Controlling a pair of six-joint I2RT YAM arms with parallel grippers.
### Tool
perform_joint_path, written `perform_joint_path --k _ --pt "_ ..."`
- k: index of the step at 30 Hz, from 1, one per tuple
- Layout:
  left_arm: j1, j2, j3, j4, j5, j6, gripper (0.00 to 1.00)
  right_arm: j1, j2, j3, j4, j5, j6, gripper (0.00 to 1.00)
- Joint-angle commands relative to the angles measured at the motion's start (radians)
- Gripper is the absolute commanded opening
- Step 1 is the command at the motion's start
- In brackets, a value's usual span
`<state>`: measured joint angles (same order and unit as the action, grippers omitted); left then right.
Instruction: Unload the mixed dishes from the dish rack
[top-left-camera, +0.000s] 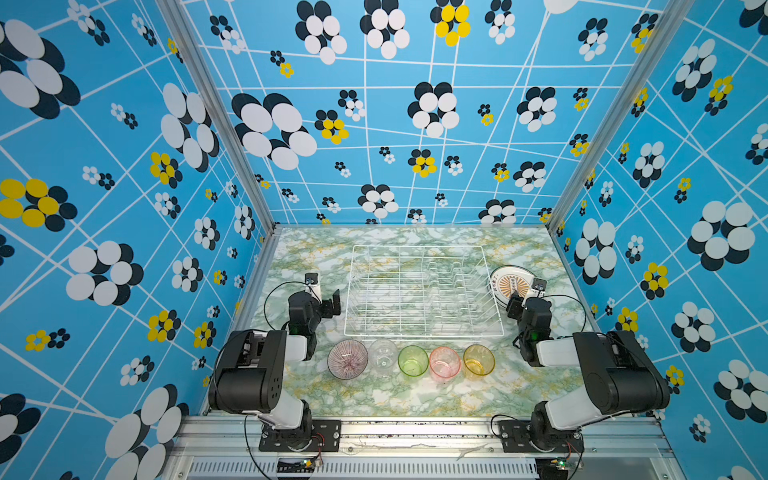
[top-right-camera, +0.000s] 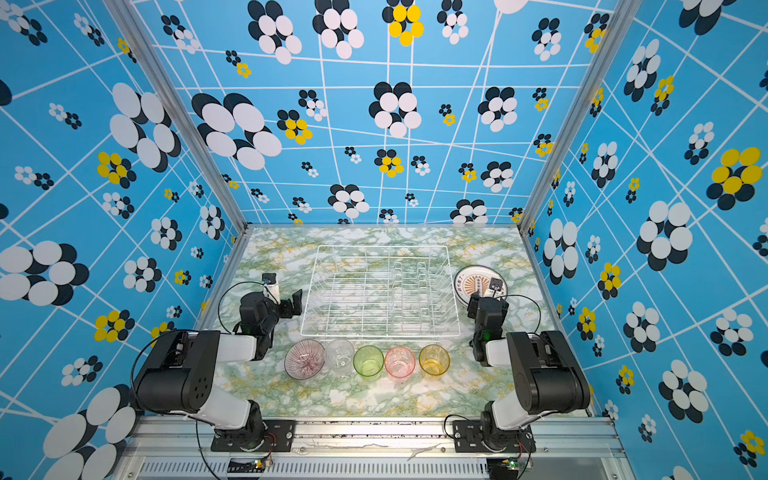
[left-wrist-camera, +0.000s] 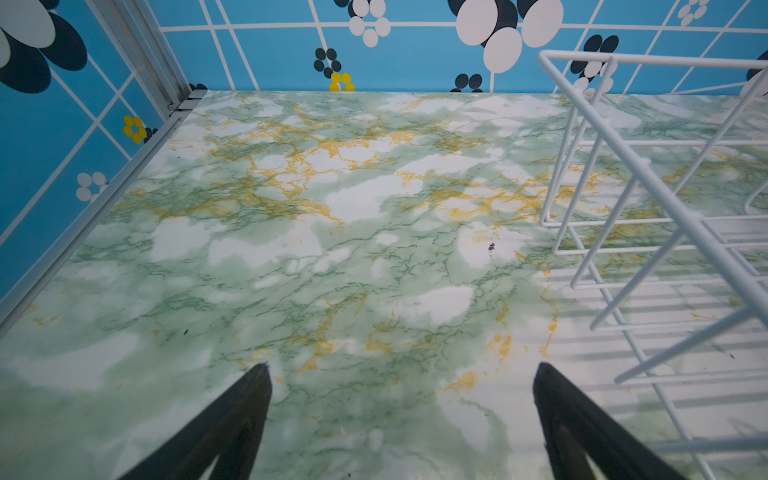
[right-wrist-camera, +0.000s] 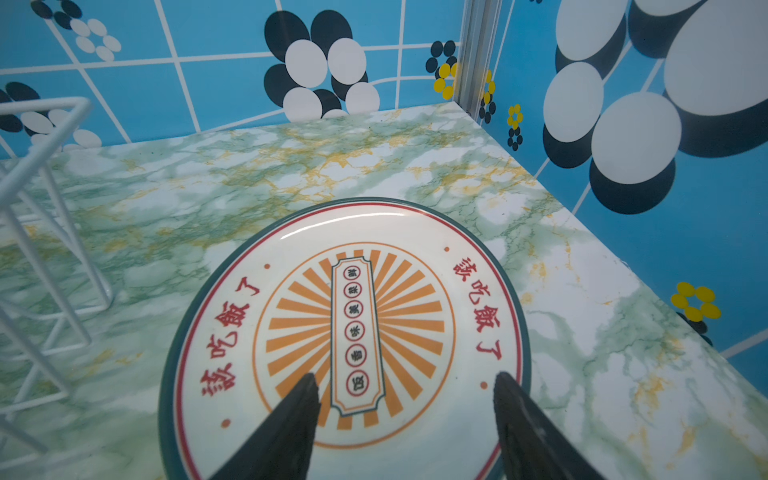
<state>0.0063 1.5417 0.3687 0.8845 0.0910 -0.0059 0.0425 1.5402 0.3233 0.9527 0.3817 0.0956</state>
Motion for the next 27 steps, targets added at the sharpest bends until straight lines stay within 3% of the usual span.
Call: perform_joint_path --k 1,2,3,27 --pt "-0.005 0.004 0.018 0.019 0.018 0.014 0.99 -0.002 -0.004 0.038 -0.02 -0.015 -0.013 0.7" --pt "-0.005 0.004 0.019 0.019 0.018 0.014 0.99 0.0 0.0 0.036 -0.009 -0.009 -0.016 0.79" --pt "-0.005 0.004 0.018 0.019 0.017 0.014 0.99 0.002 0.002 0.036 -0.006 -0.008 -0.015 0.98" --pt "-0.004 0.005 0.018 0.019 0.017 0.014 0.99 0.003 0.0 0.036 -0.011 -0.009 -0.017 0.99"
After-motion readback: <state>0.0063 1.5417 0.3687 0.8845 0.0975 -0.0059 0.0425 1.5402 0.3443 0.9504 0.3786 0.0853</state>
